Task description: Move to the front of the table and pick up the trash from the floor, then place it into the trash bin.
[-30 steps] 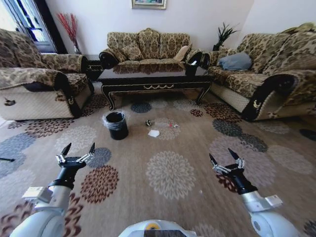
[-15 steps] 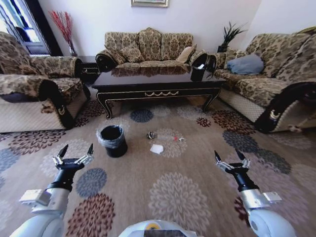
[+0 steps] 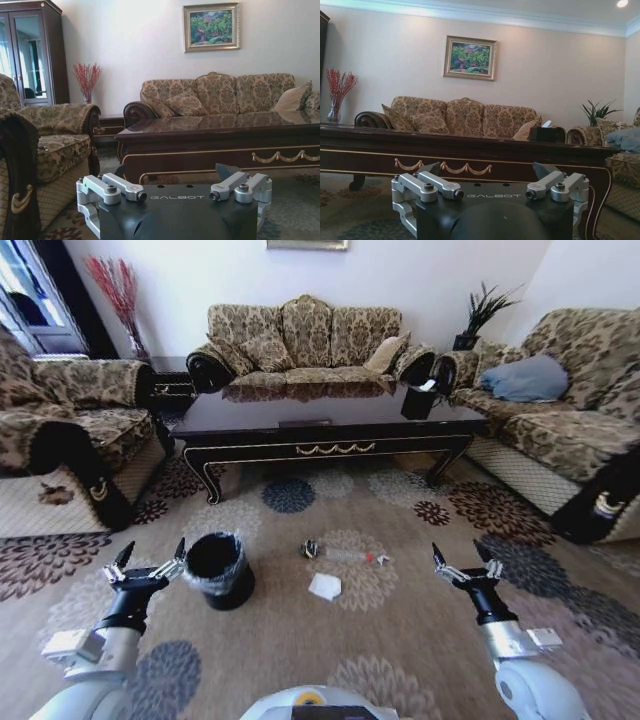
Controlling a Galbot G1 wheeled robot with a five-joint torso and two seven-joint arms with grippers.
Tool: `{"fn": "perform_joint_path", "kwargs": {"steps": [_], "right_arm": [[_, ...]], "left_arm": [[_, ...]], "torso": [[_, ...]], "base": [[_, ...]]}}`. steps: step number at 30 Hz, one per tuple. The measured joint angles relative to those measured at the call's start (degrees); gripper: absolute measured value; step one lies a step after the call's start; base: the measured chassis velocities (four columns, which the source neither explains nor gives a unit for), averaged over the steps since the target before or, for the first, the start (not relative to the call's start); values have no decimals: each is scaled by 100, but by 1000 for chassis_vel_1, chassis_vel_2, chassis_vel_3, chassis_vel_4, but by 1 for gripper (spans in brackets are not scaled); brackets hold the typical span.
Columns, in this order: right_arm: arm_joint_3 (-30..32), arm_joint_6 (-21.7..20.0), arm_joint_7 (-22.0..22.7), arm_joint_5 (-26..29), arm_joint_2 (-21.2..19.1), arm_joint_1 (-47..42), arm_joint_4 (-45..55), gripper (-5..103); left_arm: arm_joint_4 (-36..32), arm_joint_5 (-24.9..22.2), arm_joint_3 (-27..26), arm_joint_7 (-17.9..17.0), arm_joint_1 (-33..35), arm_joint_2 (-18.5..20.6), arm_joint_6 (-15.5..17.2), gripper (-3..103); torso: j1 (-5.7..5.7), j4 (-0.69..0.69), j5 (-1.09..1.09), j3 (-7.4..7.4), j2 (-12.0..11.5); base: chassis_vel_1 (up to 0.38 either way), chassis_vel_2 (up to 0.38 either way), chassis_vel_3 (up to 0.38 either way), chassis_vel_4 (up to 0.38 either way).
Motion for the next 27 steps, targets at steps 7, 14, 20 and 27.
{"fn": "perform_joint_path", "kwargs": {"steps": [7,14,20,27], "right_arm": [[-11,142,-36,-61,133,-37,-54,100],[98,121,3,-63,130,-102,15,100],[121,74,85,-38,95,-108,116,100],[-9,177,69,-35,112,-20,18,100]], "left_arm": [[110,4,-35,-110,-59,20,53,100],[72,-7,-54,-131,-41,8,70,100],[-26,-18,-81,-129,-8,0,78,100],[-11,15,-19,-129,51,-115,93,100]], "torso": [[-2,-2,2,-5,4],[-2,-1,2,-3,4],[-2,0,2,-3,4],[-2,-1,2,-3,4]], "base": [[-17,19,-1,-12],[32,-35,-26,19],[0,0,0,0],[-71,58,60,-78]]}}
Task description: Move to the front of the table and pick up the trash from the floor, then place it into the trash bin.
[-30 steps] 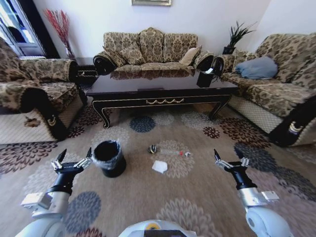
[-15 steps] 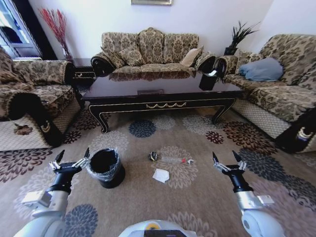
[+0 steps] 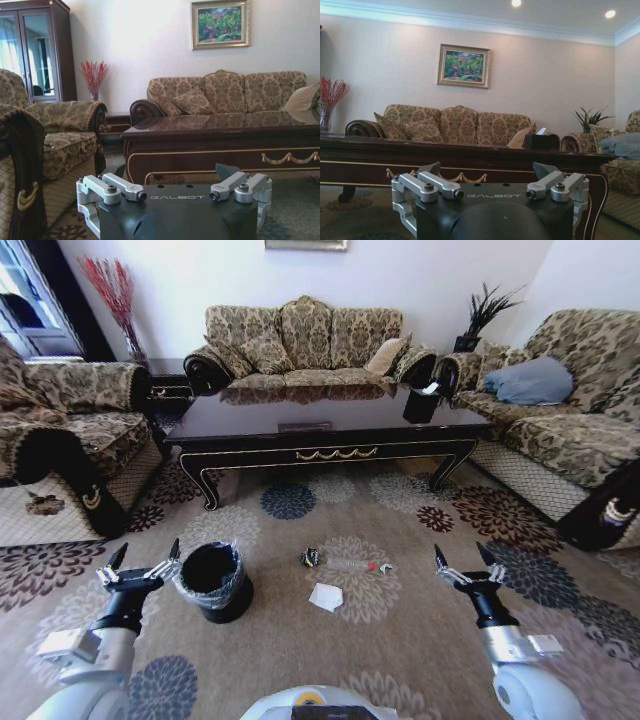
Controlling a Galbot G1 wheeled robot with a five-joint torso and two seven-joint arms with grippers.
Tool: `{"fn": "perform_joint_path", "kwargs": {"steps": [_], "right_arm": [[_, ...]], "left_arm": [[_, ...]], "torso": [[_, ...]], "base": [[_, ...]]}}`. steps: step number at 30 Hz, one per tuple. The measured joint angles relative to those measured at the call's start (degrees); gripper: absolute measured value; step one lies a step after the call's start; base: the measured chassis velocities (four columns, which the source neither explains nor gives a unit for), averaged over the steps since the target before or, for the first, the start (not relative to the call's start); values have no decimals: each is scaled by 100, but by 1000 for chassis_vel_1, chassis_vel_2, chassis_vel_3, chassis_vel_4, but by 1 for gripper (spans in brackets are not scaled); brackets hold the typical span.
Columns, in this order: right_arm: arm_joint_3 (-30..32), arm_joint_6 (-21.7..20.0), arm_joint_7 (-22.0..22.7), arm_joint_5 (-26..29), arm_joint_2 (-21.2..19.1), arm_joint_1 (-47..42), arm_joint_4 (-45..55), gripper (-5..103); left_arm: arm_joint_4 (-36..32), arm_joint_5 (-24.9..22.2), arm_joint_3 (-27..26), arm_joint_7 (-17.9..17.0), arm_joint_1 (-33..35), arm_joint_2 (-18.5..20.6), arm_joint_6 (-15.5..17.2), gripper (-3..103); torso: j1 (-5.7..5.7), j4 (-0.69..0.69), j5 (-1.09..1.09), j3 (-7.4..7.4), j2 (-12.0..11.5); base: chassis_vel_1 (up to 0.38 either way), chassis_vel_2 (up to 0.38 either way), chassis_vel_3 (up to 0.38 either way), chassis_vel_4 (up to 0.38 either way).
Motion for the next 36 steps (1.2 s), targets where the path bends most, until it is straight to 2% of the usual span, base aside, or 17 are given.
{"fn": "perform_joint_path", "kwargs": {"steps": [5,8,11,12,14,15,16,19,29,36], "right_arm": [[-85,98,-46,-70,-4,99,-95,100],[-138,99,17,-120,9,118,-125,100],[-226,99,164,-197,27,154,-198,100],[-226,99,164,-197,27,154,-198,100],[-300,103,280,-253,29,175,-253,100],[-335,110,310,-276,30,186,-274,100],[-335,110,310,-276,30,186,-274,100],[-422,140,350,-357,37,221,-320,100],[-594,5,446,-555,3,292,-477,100],[-680,-19,456,-665,-15,329,-675,100]], "left_arm": [[146,-30,-5,-85,-49,27,100,100],[290,-227,37,-196,-121,60,212,100],[581,-800,193,-813,-345,80,704,100],[581,-800,193,-813,-345,80,704,100],[822,-1176,305,-1253,-521,97,1261,100],[961,-1262,356,-1375,-580,99,1511,100],[961,-1262,356,-1375,-580,99,1511,100],[1299,-1290,462,-1641,-661,39,1971,100],[2053,-1587,650,-1914,-1155,-45,2245,100],[2462,-1743,639,-1958,-1432,35,2319,100]], "torso": [[1,2,0,4,-2],[2,1,-1,4,-2],[1,1,-1,2,-2],[1,1,-1,2,-2],[0,-1,0,0,-2],[0,-1,0,0,-2],[0,-1,0,0,-2],[1,1,1,1,-2],[1,0,1,1,-1],[1,0,0,1,-1]], "base": [[-162,164,153,-143],[-82,124,90,-81],[-21,11,8,-24],[0,0,0,0],[5,-24,-9,25],[10,-35,-24,50],[10,-35,-24,50],[9,-14,-6,35],[0,0,0,0],[0,0,0,0]]}}
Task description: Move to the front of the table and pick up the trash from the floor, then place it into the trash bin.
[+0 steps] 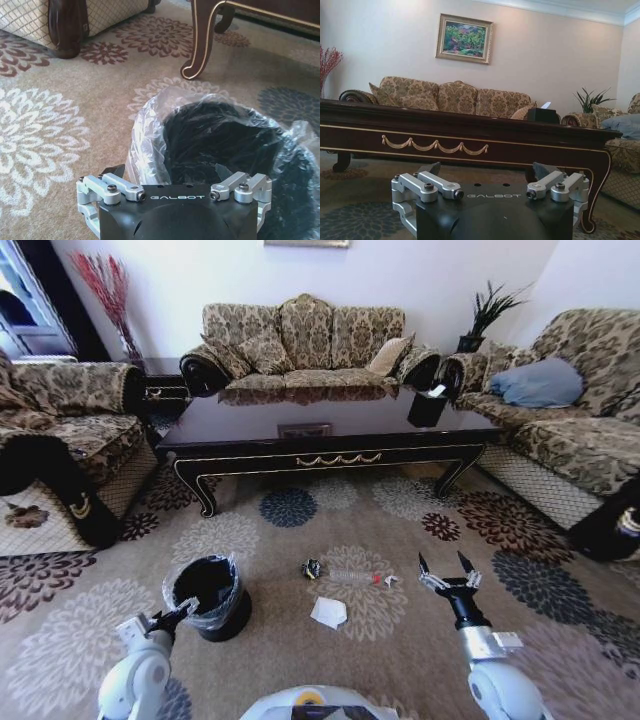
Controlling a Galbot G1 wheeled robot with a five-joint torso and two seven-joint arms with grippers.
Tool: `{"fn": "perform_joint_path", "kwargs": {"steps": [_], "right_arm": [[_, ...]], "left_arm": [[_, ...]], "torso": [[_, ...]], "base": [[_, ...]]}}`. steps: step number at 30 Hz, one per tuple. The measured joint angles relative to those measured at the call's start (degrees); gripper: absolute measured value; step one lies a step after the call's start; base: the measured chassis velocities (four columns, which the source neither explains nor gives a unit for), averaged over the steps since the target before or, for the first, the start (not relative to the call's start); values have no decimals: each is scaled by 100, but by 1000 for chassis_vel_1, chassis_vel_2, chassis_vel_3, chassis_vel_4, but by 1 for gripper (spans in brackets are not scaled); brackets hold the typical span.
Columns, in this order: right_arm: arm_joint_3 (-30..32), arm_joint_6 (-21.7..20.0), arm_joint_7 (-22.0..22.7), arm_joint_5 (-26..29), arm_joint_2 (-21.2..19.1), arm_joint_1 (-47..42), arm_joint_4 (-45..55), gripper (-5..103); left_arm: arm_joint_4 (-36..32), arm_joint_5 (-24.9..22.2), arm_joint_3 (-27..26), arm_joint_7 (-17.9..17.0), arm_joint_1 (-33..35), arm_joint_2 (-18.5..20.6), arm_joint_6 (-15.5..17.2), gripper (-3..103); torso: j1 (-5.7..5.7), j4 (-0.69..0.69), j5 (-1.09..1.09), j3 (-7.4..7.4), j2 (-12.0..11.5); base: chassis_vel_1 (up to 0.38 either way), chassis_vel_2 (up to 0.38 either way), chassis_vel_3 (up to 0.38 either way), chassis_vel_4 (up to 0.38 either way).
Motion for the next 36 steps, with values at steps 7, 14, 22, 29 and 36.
{"fn": "perform_joint_path", "kwargs": {"steps": [7,14,22,29,36], "right_arm": [[-61,4,-6,-102,30,44,-210,100],[-56,5,-4,-106,51,76,-294,100],[-48,9,-4,-147,125,74,-346,100],[-58,16,6,-178,125,96,-361,100],[-108,24,215,-267,17,241,-506,100]], "left_arm": [[531,-5,8,19,-295,105,2,100],[922,54,62,38,-495,154,-59,99],[1097,174,89,113,-578,203,-201,74],[1057,225,74,147,-505,215,-271,46],[738,213,-97,132,-307,283,-260,20]], "torso": [[0,0,-1,0,0],[0,1,0,0,0],[0,2,3,-1,2],[0,-1,-2,0,1],[0,-1,-3,1,1]], "base": [[0,0,0,0],[0,0,0,0],[0,0,0,0],[0,0,0,0],[0,0,0,0]]}}
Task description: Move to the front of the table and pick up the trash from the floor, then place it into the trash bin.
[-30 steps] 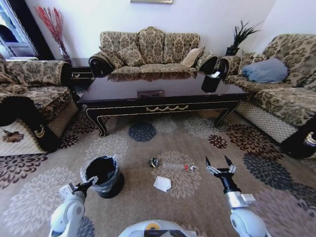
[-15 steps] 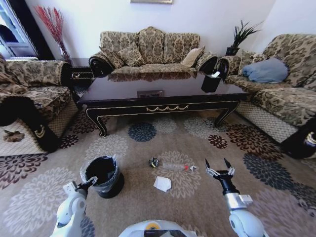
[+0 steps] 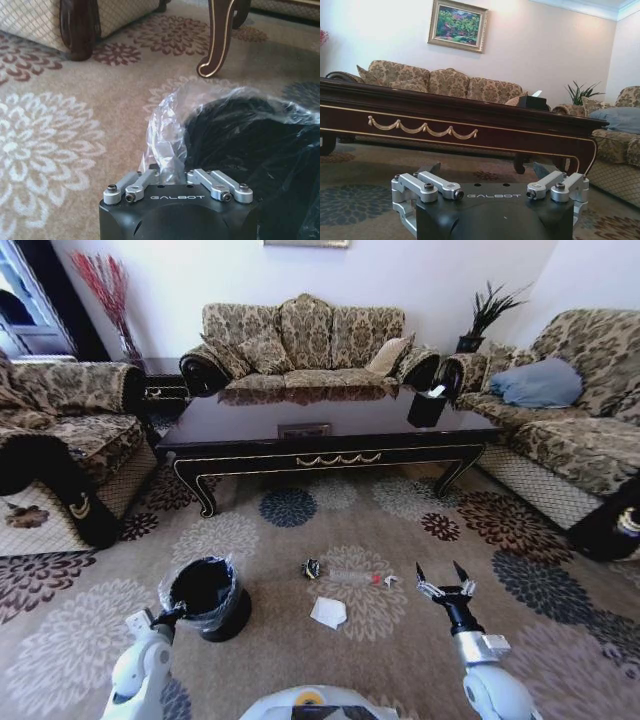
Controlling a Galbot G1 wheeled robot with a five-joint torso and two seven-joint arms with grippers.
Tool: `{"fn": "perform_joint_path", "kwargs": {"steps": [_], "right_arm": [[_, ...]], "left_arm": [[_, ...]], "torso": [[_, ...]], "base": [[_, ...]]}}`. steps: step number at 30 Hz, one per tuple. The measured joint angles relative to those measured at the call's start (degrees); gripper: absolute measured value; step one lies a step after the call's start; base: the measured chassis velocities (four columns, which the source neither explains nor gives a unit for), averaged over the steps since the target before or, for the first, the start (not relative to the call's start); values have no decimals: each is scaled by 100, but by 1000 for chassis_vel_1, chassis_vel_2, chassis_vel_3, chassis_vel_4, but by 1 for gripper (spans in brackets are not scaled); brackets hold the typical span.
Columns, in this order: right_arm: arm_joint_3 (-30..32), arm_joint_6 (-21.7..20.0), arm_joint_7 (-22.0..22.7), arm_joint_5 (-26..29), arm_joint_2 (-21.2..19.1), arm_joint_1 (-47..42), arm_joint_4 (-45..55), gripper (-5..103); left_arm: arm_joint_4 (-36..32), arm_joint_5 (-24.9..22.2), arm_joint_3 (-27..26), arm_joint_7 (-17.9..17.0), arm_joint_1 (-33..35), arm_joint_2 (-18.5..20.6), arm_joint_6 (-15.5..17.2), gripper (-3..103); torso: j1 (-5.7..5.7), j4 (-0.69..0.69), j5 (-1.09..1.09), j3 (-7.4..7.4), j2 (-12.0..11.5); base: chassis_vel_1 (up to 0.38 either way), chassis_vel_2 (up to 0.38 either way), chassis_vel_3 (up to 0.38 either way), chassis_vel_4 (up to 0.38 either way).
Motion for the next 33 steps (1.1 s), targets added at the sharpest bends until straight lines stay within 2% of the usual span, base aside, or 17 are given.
{"fn": "perform_joint_path", "kwargs": {"steps": [3,5,7,9,13,21,28,29,31,33], "right_arm": [[-52,23,43,-13,-85,109,-118,100],[-139,54,42,-12,-175,223,-262,100],[-205,69,40,6,-236,322,-368,100],[-399,76,32,92,-396,555,-658,100],[-625,79,-12,131,-541,822,-988,100],[-935,135,-95,53,-478,985,-1260,100],[-1041,136,-97,18,-443,1064,-1332,100],[-1052,135,-97,13,-442,1075,-1347,100],[-1066,136,-97,3,-447,1091,-1375,100],[-1087,135,-104,-34,-481,1119,-1435,100]], "left_arm": [[-170,-53,-91,-9,89,34,0,14],[-292,-160,-161,-32,153,64,25,4],[-374,-243,-206,-59,185,81,48,2],[-583,-397,-330,-110,265,118,93,2],[-769,-459,-418,-124,439,112,122,2],[-742,-209,-341,-99,557,-214,-15,2],[-676,-192,-332,-88,565,-185,-27,2],[-642,-190,-328,-88,548,-171,-28,-1],[-604,-190,-321,-87,525,-160,-29,2],[-524,-241,-280,-96,482,-161,-1,13]], "torso": [[0,1,1,0,0],[0,0,1,1,0],[0,2,-1,0,-1],[0,4,5,1,-1],[0,4,3,0,-1],[0,3,8,-1,0],[0,3,5,-1,0],[0,3,6,-1,0],[0,3,6,-1,0],[0,0,-2,-1,-1]], "base": [[0,0,0,0],[0,0,0,0],[0,0,0,0],[0,0,0,0],[0,0,0,0],[0,0,0,0],[0,0,0,0],[0,0,0,0],[0,0,0,0],[0,0,0,0]]}}
